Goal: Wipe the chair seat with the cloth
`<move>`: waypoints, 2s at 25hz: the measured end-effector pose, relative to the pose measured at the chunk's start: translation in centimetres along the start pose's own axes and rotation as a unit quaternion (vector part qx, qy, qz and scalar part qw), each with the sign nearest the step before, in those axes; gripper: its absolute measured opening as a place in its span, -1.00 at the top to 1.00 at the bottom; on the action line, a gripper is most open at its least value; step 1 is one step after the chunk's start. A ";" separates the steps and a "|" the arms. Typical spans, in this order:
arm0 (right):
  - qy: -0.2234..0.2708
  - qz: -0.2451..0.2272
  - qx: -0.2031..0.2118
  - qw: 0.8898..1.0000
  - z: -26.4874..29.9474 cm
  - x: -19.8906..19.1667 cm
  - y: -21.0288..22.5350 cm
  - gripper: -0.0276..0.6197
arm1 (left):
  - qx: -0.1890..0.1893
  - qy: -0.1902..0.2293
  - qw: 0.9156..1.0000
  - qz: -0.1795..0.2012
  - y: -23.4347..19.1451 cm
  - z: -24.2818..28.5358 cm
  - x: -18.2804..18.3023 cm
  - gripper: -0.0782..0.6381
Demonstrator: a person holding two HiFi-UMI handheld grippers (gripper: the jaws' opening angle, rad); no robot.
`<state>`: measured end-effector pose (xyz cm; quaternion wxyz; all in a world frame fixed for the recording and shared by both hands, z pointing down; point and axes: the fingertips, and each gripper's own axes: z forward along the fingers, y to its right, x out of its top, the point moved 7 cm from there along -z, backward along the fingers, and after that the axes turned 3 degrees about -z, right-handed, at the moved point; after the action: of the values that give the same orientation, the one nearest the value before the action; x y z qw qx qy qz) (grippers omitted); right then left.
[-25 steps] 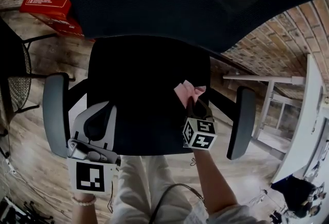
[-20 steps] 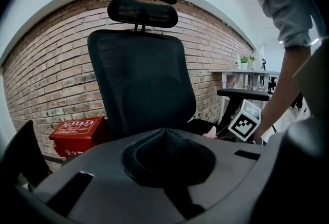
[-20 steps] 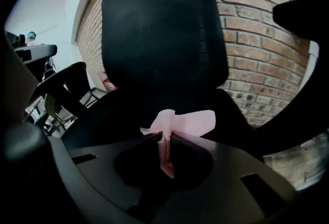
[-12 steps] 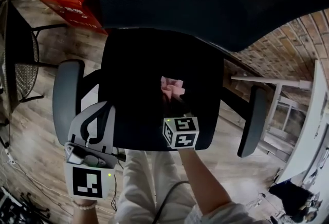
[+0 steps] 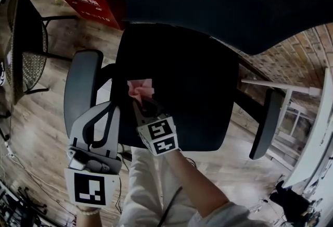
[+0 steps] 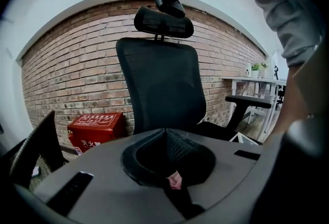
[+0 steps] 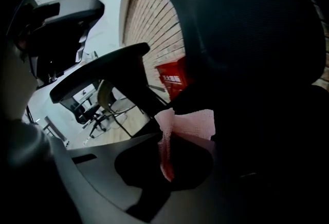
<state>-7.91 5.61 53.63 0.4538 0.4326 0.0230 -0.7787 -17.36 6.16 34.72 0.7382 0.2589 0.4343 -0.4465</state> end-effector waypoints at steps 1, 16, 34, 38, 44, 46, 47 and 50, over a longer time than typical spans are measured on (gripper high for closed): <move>-0.001 -0.006 0.014 1.000 0.4 0.1 -1.0 0.74 | 0.000 0.002 1.000 0.001 0.0 -0.1 0.0 0.73; -0.010 -0.021 0.030 0.999 -0.3 -1.0 -2.9 0.74 | -0.024 -0.004 0.999 0.044 0.5 0.2 -0.4 0.73; -0.026 0.033 -0.245 0.969 -15.4 -7.2 12.5 0.74 | -0.094 -0.005 0.990 0.104 5.6 3.8 1.1 0.73; -0.030 0.050 -0.307 0.950 -19.9 -8.9 15.0 0.74 | -0.101 -0.007 0.989 0.108 6.3 4.1 1.4 0.73; -0.060 0.050 -0.346 0.935 -24.4 -11.2 16.4 0.74 | -0.103 -0.002 0.988 0.115 6.7 4.3 2.1 0.73; -0.066 0.056 -0.351 0.933 -25.1 -11.8 16.5 0.74 | -0.101 -0.001 0.988 0.114 6.7 4.4 2.3 0.73; -0.067 0.062 -0.351 0.932 -25.2 -12.1 16.6 0.74 | -0.100 -0.001 0.988 0.115 6.7 4.4 2.3 0.73; -0.061 0.079 -0.345 0.933 -24.7 -12.3 16.3 0.74 | -0.096 -0.001 0.988 0.117 6.3 4.4 2.4 0.73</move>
<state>22.73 15.04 52.54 0.6357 0.2017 0.2277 -0.7095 -9.43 4.68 34.70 0.8073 0.2353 0.4414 -0.3132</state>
